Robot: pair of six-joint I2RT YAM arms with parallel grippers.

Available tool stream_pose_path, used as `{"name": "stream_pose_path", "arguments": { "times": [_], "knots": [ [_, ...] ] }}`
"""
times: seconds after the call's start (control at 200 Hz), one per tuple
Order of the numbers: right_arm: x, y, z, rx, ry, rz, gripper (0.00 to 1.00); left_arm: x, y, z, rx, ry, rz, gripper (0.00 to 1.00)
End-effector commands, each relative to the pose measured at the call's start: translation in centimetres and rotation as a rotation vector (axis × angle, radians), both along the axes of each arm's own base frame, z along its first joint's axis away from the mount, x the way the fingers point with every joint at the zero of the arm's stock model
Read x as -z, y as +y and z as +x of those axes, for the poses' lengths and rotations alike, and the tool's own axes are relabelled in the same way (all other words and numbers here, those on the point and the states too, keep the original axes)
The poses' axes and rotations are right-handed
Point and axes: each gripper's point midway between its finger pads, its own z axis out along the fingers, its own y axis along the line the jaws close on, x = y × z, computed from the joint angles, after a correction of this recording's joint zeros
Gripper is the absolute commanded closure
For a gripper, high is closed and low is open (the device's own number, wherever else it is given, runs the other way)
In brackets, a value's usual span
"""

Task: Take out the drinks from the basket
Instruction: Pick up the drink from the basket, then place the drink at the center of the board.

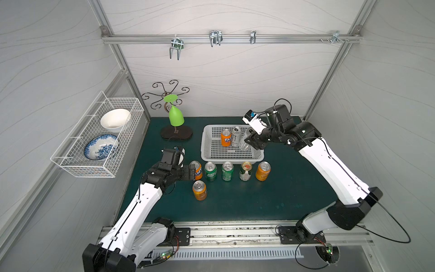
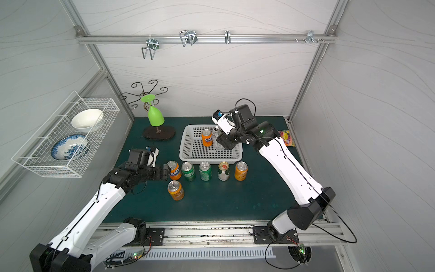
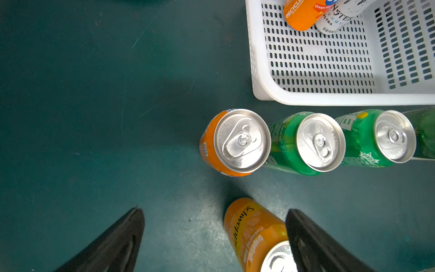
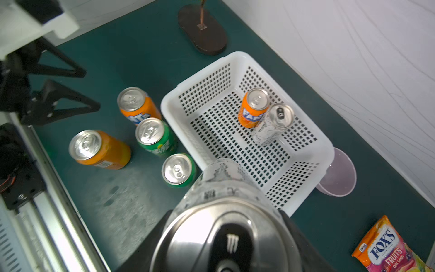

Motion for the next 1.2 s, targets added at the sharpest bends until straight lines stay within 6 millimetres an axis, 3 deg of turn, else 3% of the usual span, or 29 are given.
{"name": "stream_pose_path", "arguments": {
  "times": [0.0,0.26,0.49,0.795,1.195],
  "knots": [
    [-1.9,0.6,-2.8,-0.016,-0.041,0.051,0.53,-1.0,-0.2,0.9,0.002,-0.046,-0.014,0.02],
    [-0.5,2.1,-7.9,-0.078,-0.002,0.05,0.53,-1.4,-0.1,0.9,-0.001,-0.061,-0.013,0.02],
    [1.7,4.7,-11.1,-0.154,0.009,0.036,0.53,-1.2,0.0,0.9,-0.004,-0.055,-0.011,0.02],
    [6.3,8.4,-12.5,-0.211,0.042,-0.031,0.53,-1.2,0.1,0.8,-0.006,-0.056,-0.003,0.02],
    [12.3,11.0,-12.6,-0.232,0.081,-0.061,0.53,-1.0,0.1,0.9,-0.009,-0.048,0.001,0.02]
  ]
}}
